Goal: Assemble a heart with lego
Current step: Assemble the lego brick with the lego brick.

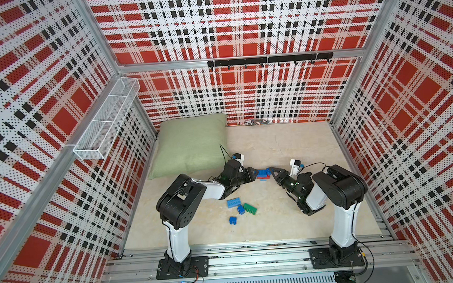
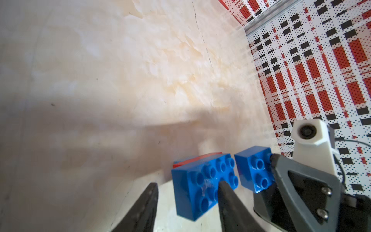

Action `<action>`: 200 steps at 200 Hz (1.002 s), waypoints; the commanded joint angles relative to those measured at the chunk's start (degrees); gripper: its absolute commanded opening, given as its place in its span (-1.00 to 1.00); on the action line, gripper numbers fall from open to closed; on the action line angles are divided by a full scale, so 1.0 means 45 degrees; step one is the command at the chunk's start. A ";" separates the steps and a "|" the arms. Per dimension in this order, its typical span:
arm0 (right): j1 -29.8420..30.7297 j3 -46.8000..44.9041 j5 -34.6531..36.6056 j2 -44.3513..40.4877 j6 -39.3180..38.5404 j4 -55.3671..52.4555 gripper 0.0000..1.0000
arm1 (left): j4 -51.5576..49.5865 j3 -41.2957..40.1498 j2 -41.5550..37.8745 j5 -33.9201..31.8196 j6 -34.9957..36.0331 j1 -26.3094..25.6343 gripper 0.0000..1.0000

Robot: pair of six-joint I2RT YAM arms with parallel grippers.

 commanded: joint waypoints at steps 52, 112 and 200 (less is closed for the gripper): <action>0.0331 0.0058 0.0469 0.0922 0.0637 0.1264 -0.58 | 0.0163 -0.0023 0.0126 0.0107 -0.0096 -0.0044 -0.08; 0.0558 0.0182 0.0625 0.1194 0.0914 0.1693 -0.56 | 0.0319 -0.0213 0.0130 0.0194 -0.0213 -0.0214 -0.08; 0.0716 -0.0014 0.0787 0.1802 0.1638 0.1801 -0.52 | 0.0344 -0.0332 -0.0012 0.0098 -0.0571 -0.0271 -0.14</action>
